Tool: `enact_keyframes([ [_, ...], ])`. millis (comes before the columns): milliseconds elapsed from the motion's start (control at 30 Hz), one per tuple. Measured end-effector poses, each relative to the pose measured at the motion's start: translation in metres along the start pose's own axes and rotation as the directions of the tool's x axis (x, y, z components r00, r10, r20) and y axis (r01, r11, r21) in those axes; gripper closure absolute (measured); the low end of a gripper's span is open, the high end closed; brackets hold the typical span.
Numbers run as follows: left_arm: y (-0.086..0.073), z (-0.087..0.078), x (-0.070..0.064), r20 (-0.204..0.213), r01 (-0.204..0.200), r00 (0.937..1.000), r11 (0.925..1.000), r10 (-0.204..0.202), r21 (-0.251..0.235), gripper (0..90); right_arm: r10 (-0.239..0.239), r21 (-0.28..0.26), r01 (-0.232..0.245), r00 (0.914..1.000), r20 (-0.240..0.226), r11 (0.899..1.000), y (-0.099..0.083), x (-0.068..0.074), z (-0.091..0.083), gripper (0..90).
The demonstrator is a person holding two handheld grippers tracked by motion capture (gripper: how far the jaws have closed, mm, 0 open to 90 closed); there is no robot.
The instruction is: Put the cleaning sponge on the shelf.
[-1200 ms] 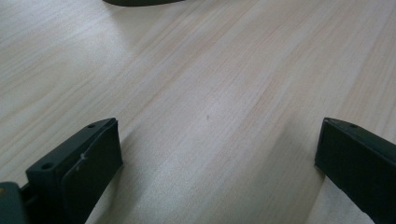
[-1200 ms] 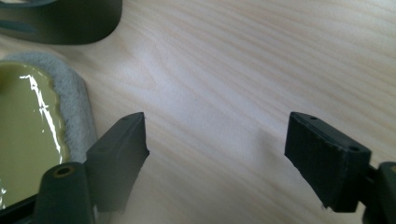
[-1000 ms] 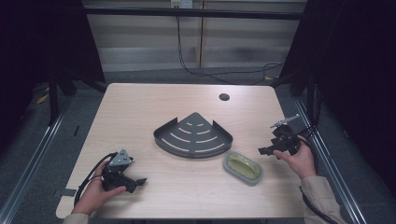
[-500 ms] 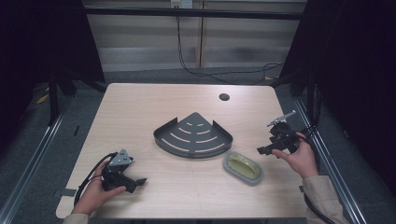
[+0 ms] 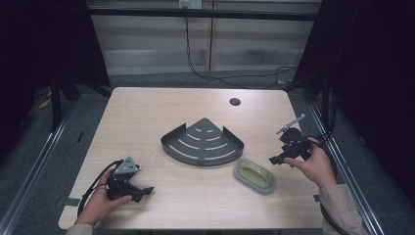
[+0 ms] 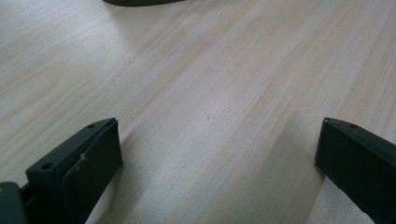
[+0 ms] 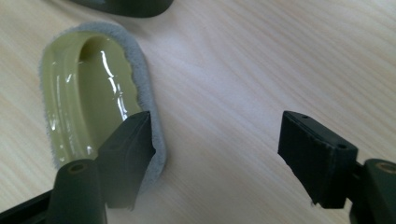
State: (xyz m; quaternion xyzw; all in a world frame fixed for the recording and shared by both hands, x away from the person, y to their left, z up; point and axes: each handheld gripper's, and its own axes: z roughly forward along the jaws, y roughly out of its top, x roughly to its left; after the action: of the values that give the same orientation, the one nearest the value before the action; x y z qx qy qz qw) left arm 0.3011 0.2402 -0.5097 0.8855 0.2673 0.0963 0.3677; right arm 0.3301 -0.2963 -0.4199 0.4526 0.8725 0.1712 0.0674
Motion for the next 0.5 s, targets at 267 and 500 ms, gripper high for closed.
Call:
enact_keyframes([
  [267,0.0,0.0,0.0,0.0,-0.001,1.0,1.0,0.001,0.0,0.1,-0.036,0.023,0.036,0.9993,-0.008,0.999,0.007,0.009,-0.004,27.7],
  [500,0.0,0.0,0.0,0.0,-0.001,1.0,1.0,0.001,0.0,0.1,-0.065,0.042,0.066,0.9976,-0.023,0.997,0.011,0.015,-0.006,28.2],
])
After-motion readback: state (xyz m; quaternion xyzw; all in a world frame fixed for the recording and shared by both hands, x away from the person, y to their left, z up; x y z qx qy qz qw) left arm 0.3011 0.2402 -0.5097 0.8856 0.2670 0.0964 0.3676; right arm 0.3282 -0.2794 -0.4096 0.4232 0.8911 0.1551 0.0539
